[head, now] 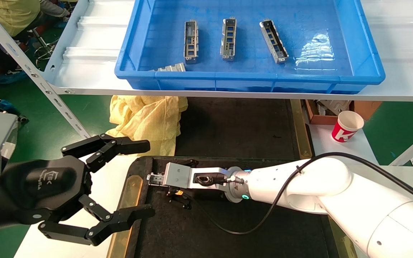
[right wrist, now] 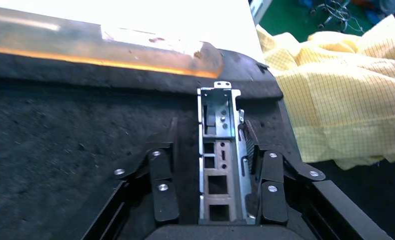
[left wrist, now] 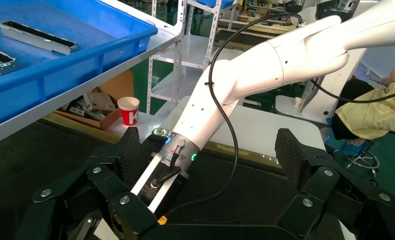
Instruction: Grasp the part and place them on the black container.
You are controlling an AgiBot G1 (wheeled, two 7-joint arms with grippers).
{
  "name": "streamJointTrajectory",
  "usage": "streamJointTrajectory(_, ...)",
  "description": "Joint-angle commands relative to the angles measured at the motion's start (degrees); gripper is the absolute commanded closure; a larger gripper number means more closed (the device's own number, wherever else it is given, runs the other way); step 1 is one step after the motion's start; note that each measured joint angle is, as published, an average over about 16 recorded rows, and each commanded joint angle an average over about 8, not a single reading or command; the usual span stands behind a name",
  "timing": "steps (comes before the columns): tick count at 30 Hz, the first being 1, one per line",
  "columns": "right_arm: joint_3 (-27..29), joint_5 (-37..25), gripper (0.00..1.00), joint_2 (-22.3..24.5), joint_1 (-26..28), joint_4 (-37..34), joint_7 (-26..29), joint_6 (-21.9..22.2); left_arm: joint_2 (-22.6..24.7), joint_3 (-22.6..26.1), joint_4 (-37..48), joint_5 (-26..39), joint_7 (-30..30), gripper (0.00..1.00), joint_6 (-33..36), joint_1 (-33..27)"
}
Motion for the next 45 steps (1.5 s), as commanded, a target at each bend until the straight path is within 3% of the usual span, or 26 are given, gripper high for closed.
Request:
streamJointTrajectory(1,-0.1,0.6,0.00,0.0,0.3,0.1,-0.2,-0.2,0.0,0.0,0.0,0.0,0.0,0.00,0.0,0.0)
streamJointTrajectory(9,0.3,3.4,0.00,0.4,1.2,-2.1,-1.5,-2.6,0.0,0.0,0.0,0.0,0.0,0.00,0.0,0.0)
streamJointTrajectory(20,3.1,9.0,0.00,2.4,2.1,-8.3,-2.7,-11.7,0.0,0.0,0.0,0.0,0.0,0.00,0.0,0.0)
streamJointTrajectory(25,3.7,10.2,0.00,2.7,2.1,-9.4,-2.8,-13.2,0.0,0.0,0.0,0.0,0.0,0.00,0.0,0.0)
streamJointTrajectory(34,4.8,9.3,0.00,3.5,1.4,-7.4,-1.9,-12.9,0.0,0.0,0.0,0.0,0.0,0.00,0.0,0.0)
streamJointTrajectory(45,15.1,8.3,0.00,10.4,-3.4,0.6,3.9,-18.7,0.0,0.0,0.0,0.0,0.0,0.00,0.0,0.0)
